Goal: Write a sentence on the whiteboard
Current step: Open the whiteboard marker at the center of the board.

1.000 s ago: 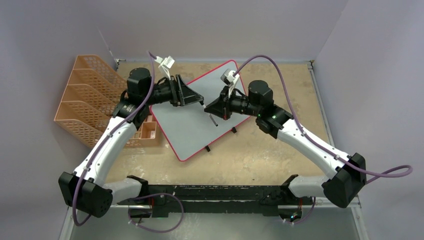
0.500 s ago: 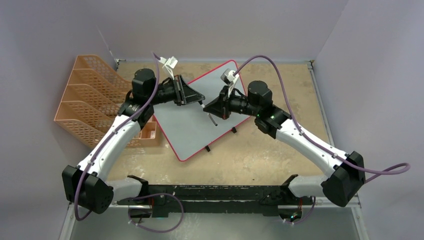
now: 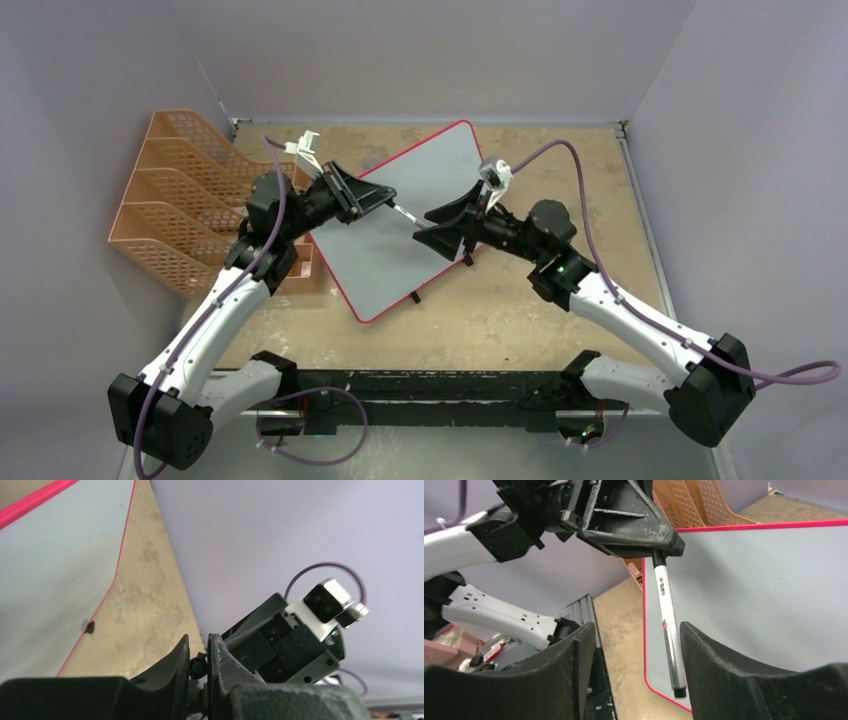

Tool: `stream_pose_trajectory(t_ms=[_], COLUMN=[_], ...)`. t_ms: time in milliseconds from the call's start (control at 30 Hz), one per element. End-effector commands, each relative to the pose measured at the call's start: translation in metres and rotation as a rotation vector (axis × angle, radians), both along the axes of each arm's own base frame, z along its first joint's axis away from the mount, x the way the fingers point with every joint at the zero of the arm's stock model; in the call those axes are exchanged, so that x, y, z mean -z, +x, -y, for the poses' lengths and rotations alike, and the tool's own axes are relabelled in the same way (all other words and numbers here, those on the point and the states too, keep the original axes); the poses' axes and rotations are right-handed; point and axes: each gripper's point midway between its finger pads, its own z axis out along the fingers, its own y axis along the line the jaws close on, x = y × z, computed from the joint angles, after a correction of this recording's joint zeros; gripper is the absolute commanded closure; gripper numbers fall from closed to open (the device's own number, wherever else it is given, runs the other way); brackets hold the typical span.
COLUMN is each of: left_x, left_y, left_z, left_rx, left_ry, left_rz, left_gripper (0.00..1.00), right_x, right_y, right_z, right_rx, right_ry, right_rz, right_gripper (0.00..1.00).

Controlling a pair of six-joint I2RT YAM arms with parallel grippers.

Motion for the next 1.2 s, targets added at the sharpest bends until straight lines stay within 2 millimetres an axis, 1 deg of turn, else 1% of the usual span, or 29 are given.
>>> stream_pose_trajectory(t_ms=[0,200,367,700,900,1167], left_x=[-0.033,-0.038,-0.042,-0.048,-0.049,-0.052], left_y=[0.002,-0.004,-0.007,-0.01,-0.011,-0.012], left_z=[-0.012,-0.016,-0.012,-0.008,-0.006,-0.005], left_rx=[-0.1,-0.104,-0.075,-0.034,-0.019,-0.01], left_ry=[-0.184,-0.302,-0.338,-0.345,-0.332,-0.336], left_rz=[0.01,-0.026,-0.051,-0.035,-0.021,-0.008], left_gripper=[1.0,1.0,1.0,1.0,1.0,1.0], right_x=[-0.043,-0.048,-0.053,-0.062,-0.07,-0.07], right_y=[-0.01,-0.014,-0.013,-0.009,-0.006,-0.002], right_z=[0.013,0.027,0.021,0.012,0.011,0.009], right_rx=[0.026,0.064,0.033,0.0,0.006,0.013], right_ry=[0.226,0.363,0.382,0.406,0.415,0.415], right_rz=[0.024,-0.012,0.0,0.009,0.024,0.018], right_gripper=[0.32,0.31,0.33,0.47,0.52,0.63])
